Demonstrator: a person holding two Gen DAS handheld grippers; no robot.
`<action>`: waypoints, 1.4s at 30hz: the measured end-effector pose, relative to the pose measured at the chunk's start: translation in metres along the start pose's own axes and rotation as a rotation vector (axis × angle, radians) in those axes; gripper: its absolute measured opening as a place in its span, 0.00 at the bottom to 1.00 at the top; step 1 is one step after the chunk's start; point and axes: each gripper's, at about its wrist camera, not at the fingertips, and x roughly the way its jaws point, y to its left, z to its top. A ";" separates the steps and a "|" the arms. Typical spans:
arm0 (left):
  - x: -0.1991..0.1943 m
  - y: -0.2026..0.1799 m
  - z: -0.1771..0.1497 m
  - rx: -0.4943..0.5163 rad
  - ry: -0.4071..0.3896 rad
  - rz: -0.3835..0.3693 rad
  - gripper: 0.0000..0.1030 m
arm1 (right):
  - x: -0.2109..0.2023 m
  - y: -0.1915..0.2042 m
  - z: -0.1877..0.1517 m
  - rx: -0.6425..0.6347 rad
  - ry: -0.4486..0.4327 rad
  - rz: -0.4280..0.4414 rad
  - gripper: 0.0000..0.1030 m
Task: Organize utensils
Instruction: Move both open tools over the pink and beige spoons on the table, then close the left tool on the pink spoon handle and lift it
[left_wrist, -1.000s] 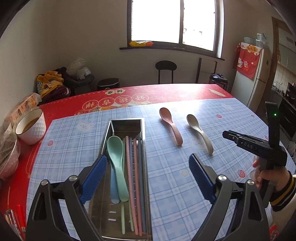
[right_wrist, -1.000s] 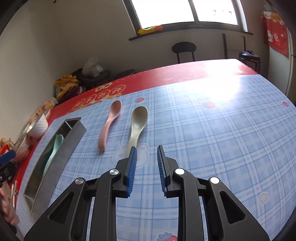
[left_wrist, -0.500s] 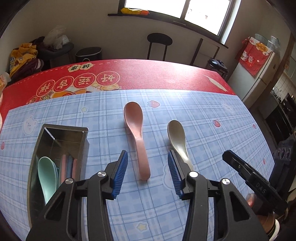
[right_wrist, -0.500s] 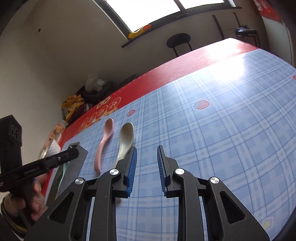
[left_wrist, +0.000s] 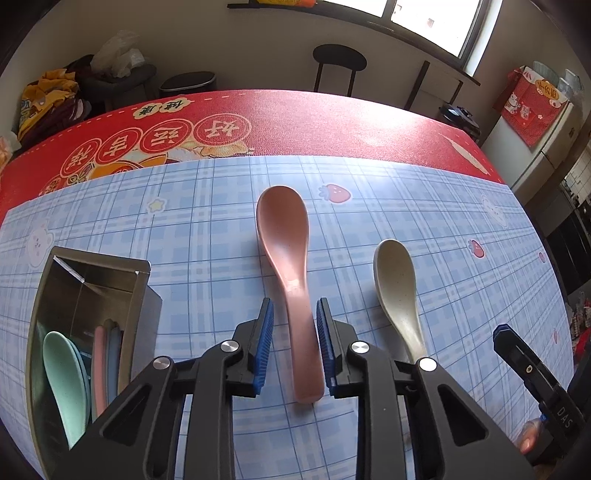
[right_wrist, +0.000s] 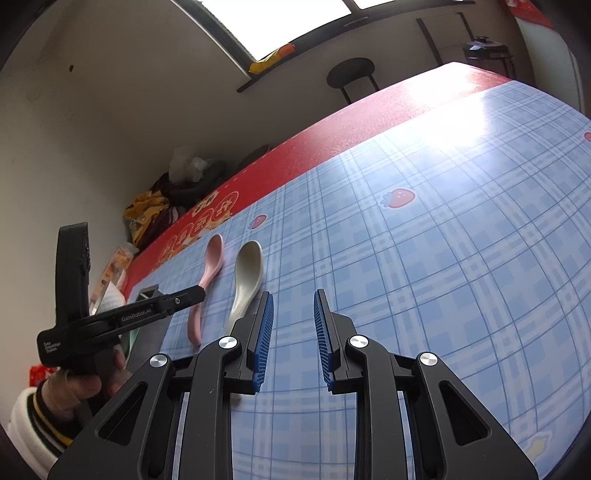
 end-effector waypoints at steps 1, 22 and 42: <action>0.002 0.000 0.000 -0.002 0.001 -0.003 0.18 | 0.000 -0.001 0.000 0.004 0.002 0.001 0.22; -0.005 -0.022 -0.034 0.087 -0.055 0.051 0.12 | 0.001 -0.012 0.000 0.048 0.027 0.023 0.22; -0.078 -0.019 -0.129 0.042 -0.268 0.096 0.12 | 0.004 0.010 -0.005 -0.049 0.028 0.034 0.22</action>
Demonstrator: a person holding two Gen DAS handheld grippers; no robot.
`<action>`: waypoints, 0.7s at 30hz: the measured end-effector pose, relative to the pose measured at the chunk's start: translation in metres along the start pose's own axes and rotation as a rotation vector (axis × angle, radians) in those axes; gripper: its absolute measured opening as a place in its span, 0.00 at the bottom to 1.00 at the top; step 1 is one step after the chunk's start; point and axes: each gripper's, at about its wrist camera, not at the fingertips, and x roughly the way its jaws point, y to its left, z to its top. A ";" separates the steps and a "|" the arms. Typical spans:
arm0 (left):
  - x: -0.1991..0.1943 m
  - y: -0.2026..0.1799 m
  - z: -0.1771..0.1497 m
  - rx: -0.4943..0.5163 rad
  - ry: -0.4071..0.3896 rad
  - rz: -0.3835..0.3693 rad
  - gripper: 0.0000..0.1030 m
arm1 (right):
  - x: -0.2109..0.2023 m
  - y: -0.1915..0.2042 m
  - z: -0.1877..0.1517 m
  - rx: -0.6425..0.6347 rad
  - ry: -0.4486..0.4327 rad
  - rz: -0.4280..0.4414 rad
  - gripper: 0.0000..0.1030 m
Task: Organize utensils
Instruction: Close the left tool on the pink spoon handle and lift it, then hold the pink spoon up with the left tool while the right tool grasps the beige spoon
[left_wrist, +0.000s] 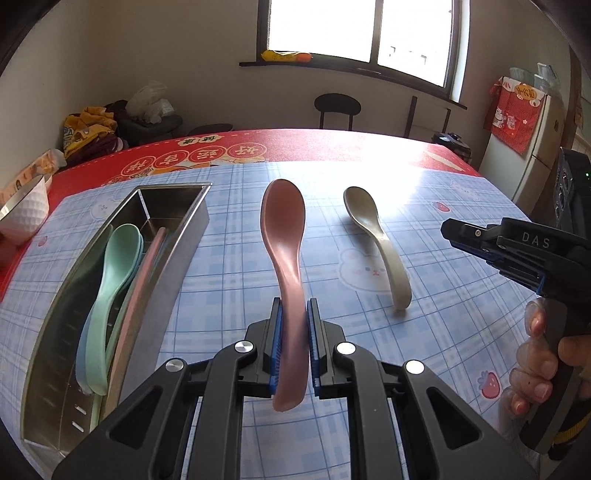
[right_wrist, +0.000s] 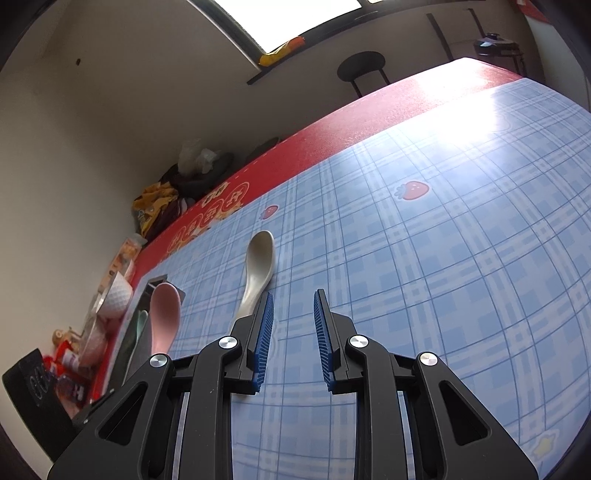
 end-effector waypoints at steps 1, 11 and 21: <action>-0.003 0.002 0.000 -0.010 -0.013 -0.002 0.12 | 0.001 0.002 0.000 -0.012 0.002 0.002 0.22; -0.012 0.021 0.000 -0.114 -0.060 -0.065 0.12 | 0.008 0.045 -0.012 -0.263 0.014 -0.008 0.22; -0.016 0.028 -0.003 -0.151 -0.071 -0.119 0.12 | 0.023 0.047 -0.012 -0.271 0.087 -0.010 0.22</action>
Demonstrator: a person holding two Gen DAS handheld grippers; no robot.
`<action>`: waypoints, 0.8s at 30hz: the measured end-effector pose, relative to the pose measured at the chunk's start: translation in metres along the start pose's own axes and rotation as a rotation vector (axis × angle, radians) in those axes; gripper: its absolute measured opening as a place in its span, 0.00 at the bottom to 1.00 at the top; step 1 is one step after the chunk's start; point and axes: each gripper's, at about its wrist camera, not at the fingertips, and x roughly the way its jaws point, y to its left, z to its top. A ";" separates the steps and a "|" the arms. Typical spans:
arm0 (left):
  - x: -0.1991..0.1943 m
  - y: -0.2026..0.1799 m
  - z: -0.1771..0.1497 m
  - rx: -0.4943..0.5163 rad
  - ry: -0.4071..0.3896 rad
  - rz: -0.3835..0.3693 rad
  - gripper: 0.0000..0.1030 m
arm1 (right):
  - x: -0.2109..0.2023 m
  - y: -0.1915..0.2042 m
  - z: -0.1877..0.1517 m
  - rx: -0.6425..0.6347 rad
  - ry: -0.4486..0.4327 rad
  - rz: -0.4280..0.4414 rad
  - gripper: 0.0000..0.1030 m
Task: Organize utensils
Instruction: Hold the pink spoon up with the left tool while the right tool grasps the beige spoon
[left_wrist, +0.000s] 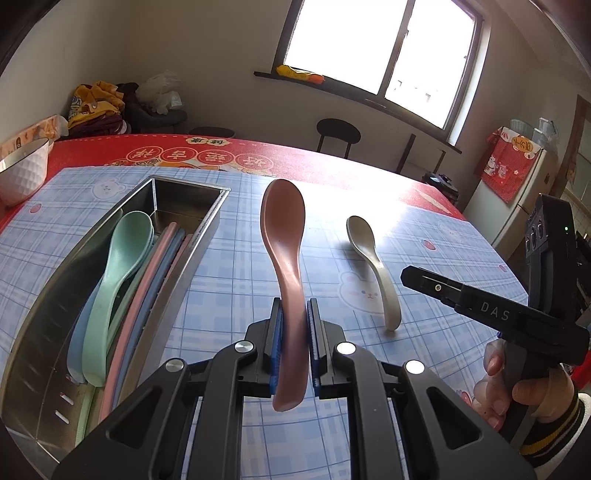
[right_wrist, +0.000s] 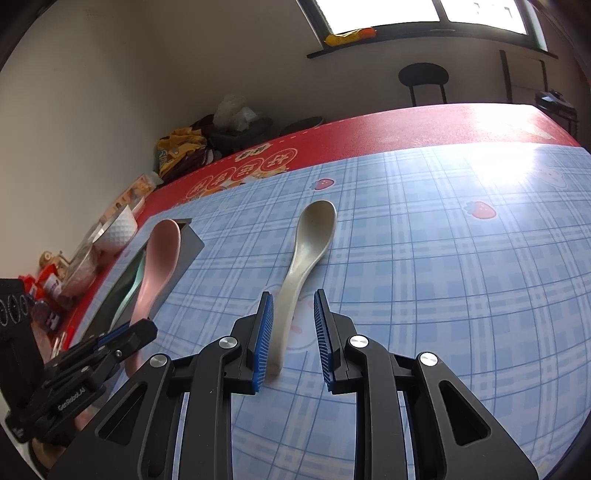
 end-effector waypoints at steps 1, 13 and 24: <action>-0.001 0.000 0.000 0.000 -0.003 -0.001 0.12 | 0.001 0.001 0.000 -0.008 0.008 -0.003 0.22; -0.002 0.004 0.000 -0.010 -0.002 -0.010 0.12 | 0.030 0.005 0.013 0.001 0.116 -0.005 0.22; 0.001 0.008 0.003 -0.025 0.013 -0.021 0.12 | 0.038 0.002 0.009 0.047 0.149 -0.032 0.11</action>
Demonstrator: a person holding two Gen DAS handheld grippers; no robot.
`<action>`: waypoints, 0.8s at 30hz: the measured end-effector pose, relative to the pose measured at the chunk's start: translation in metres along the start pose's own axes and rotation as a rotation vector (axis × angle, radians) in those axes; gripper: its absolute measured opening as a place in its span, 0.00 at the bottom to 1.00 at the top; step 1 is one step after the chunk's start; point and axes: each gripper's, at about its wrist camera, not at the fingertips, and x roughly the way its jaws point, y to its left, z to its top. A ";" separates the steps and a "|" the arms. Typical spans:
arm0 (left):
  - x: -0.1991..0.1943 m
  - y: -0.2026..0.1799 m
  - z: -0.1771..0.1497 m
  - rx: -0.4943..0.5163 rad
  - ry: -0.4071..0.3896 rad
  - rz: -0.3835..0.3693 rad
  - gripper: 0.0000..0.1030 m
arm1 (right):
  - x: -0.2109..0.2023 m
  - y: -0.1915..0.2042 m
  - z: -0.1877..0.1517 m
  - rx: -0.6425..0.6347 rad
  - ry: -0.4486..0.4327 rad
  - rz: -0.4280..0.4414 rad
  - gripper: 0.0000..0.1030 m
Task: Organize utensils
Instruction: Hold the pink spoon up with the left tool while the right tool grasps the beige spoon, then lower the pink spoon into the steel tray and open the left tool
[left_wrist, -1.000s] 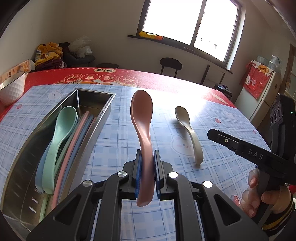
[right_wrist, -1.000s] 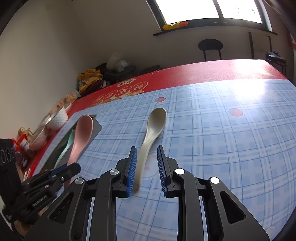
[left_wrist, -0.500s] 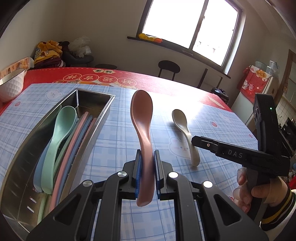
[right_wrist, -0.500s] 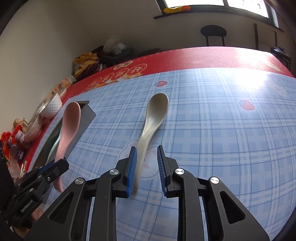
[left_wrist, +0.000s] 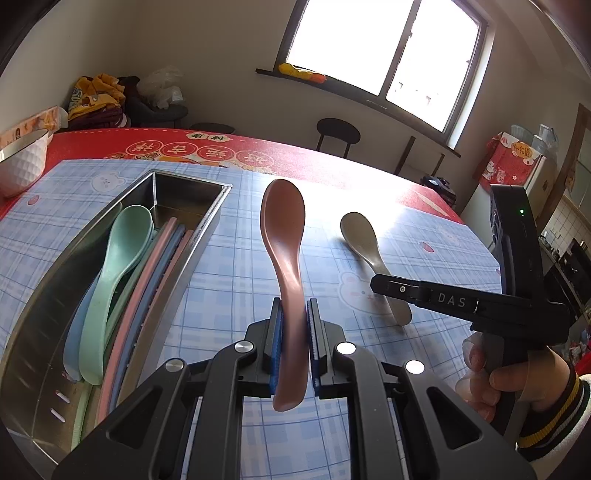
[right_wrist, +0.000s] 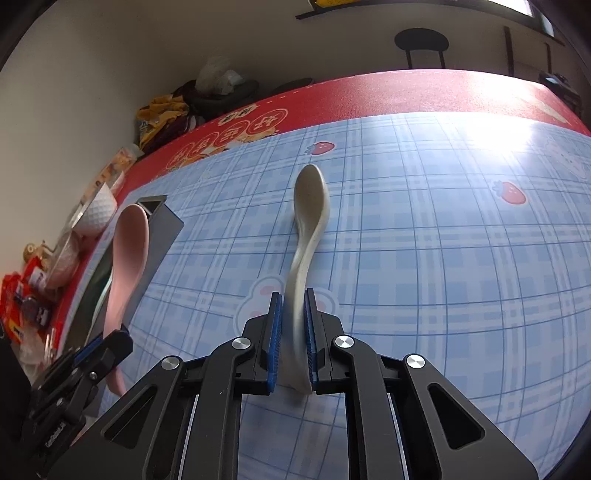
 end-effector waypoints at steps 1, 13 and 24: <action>0.000 0.000 0.000 0.000 0.001 -0.001 0.12 | -0.003 0.001 -0.001 -0.003 -0.009 0.001 0.07; 0.003 0.006 0.002 -0.015 0.006 -0.015 0.12 | -0.027 0.006 -0.029 0.204 -0.189 0.242 0.07; 0.001 0.008 -0.001 -0.029 0.008 -0.029 0.12 | -0.020 -0.014 -0.031 0.283 -0.155 0.282 0.07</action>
